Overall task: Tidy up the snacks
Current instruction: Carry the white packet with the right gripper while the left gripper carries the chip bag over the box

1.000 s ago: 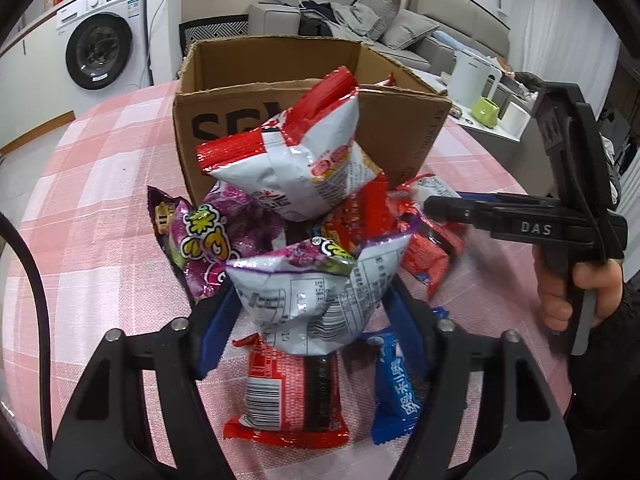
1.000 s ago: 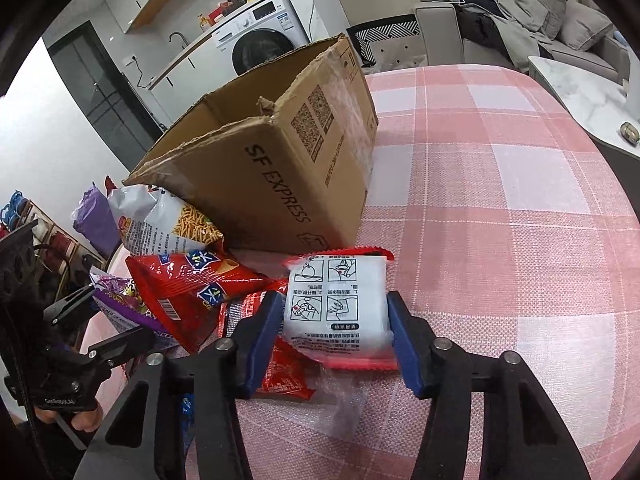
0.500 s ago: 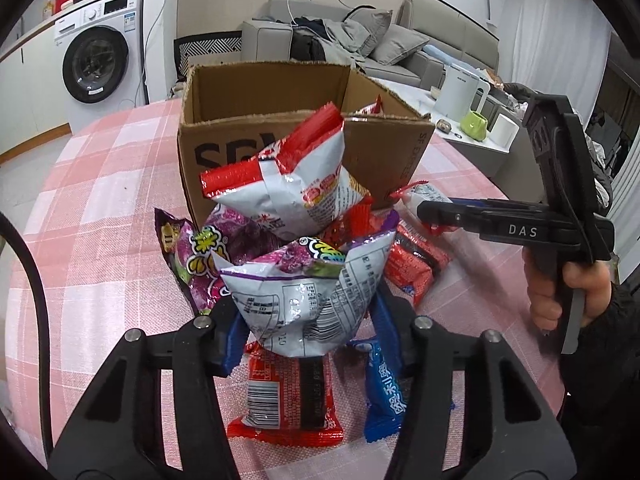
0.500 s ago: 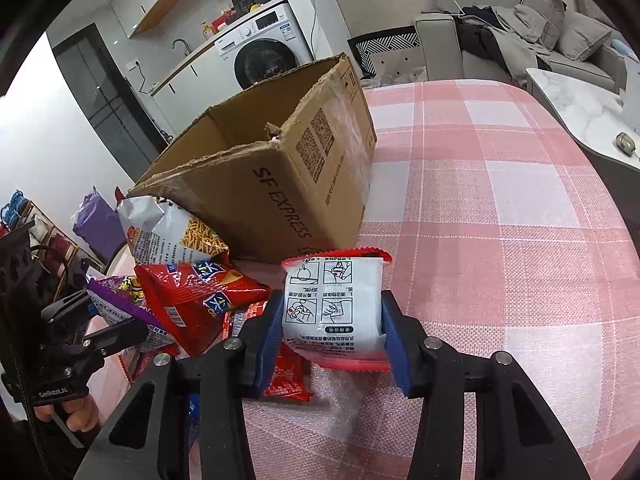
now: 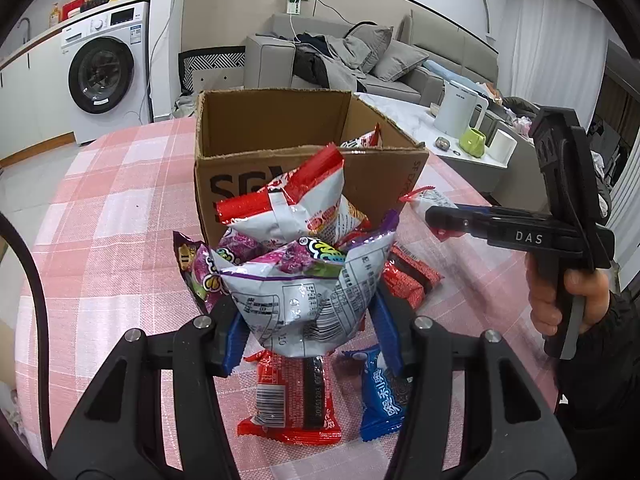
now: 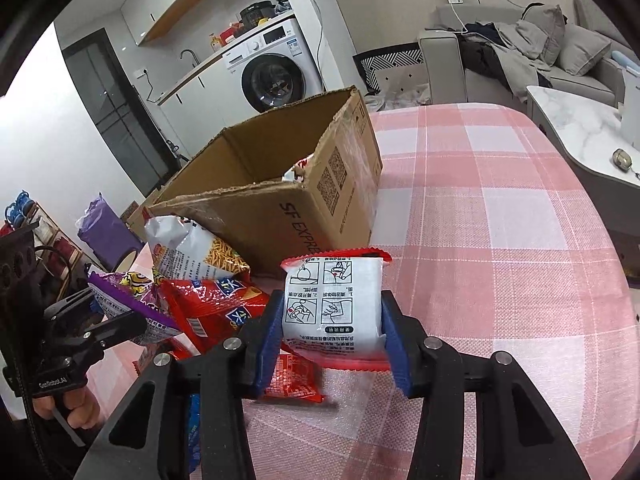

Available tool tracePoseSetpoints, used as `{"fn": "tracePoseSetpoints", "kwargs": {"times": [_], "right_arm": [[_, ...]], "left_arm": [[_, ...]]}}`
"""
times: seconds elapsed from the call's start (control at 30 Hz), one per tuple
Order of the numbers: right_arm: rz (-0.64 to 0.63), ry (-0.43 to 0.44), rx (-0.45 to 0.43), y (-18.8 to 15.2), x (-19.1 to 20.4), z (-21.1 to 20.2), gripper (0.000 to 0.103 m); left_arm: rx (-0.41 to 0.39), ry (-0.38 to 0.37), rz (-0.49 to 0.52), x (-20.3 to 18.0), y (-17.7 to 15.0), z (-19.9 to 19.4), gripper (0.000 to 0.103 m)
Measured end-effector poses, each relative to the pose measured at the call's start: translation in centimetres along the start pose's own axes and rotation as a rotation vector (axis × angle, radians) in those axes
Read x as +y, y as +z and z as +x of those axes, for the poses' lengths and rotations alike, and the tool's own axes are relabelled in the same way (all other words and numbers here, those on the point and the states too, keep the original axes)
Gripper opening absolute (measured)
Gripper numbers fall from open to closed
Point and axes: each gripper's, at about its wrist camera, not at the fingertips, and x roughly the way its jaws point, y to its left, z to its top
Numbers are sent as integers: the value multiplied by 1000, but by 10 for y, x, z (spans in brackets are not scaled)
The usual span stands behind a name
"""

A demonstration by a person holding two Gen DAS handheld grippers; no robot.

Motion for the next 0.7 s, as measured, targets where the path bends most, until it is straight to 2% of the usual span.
{"fn": "tracePoseSetpoints", "kwargs": {"times": [0.7], "right_arm": [[-25, 17, -82, 8, 14, -32, 47]], "left_arm": [[-77, 26, -6, -7, 10, -31, 51]]}}
